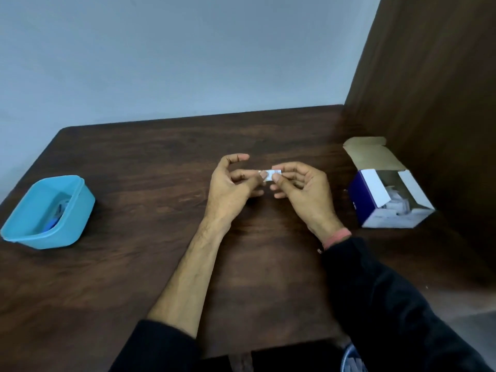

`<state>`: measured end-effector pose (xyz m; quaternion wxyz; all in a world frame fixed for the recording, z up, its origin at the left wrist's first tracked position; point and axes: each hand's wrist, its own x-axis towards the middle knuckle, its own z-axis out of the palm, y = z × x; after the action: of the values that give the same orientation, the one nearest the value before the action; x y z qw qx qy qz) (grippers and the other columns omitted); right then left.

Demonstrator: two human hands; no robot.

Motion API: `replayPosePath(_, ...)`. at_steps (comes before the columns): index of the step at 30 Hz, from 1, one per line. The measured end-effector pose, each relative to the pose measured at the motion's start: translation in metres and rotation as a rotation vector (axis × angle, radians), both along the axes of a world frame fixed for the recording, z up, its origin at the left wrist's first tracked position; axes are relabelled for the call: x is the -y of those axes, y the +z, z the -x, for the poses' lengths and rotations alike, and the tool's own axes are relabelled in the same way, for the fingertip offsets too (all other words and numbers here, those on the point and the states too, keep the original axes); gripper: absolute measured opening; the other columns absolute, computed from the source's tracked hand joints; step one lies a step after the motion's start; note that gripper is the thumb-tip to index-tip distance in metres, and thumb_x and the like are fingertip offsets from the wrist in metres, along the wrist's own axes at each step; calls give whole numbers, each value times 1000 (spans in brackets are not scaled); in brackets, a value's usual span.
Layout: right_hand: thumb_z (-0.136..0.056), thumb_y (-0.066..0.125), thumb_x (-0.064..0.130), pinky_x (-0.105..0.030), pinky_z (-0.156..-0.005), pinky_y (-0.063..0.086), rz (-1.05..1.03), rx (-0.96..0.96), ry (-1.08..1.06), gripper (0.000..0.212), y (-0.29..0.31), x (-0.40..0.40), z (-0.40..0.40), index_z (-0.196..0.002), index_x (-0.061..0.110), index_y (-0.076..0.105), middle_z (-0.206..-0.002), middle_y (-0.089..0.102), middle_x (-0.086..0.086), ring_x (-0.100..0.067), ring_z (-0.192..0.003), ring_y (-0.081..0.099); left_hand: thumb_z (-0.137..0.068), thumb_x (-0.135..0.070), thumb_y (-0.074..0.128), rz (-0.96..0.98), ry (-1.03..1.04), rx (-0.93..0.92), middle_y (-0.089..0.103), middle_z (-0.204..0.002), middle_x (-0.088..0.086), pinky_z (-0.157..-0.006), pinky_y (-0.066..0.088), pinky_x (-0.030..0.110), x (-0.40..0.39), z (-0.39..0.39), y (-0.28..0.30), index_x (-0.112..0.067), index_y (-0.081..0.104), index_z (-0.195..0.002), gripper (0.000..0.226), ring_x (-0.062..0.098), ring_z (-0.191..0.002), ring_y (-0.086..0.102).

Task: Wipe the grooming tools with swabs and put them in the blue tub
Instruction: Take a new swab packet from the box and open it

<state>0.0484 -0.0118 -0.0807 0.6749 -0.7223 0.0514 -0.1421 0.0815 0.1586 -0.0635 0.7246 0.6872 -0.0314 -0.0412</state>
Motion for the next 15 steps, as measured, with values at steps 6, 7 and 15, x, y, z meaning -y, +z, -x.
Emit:
replayPosePath(6, -101, 78, 5, -27, -66, 65, -93, -36, -28, 19, 8, 5, 41, -120, 9, 79, -102, 82, -6, -15, -80, 78, -94, -9, 88, 22, 35, -69, 86, -100, 5, -74, 69, 37, 15, 42, 10, -17, 64, -131, 45, 23, -97, 84)
replayPosePath(7, -101, 78, 5, -26, -65, 65, -100, -35, -38, 20, 9, 10, 52, -121, 8, 79, -100, 82, -5, -15, -79, 77, -94, -8, 87, 22, 31, -66, 86, -98, 5, -71, 68, 35, 20, 53, 10, -16, 64, -131, 44, 22, -94, 84)
replayPosePath(15, -103, 75, 4, -23, -64, 62, -178, -10, -157, 13, 28, 68, 191, -114, 9, 80, -95, 82, -5, -14, -75, 72, -97, -10, 86, 48, -204, -53, 85, -94, 10, -67, 66, 32, 77, 164, 22, -12, 69, -125, 33, 17, -85, 81)
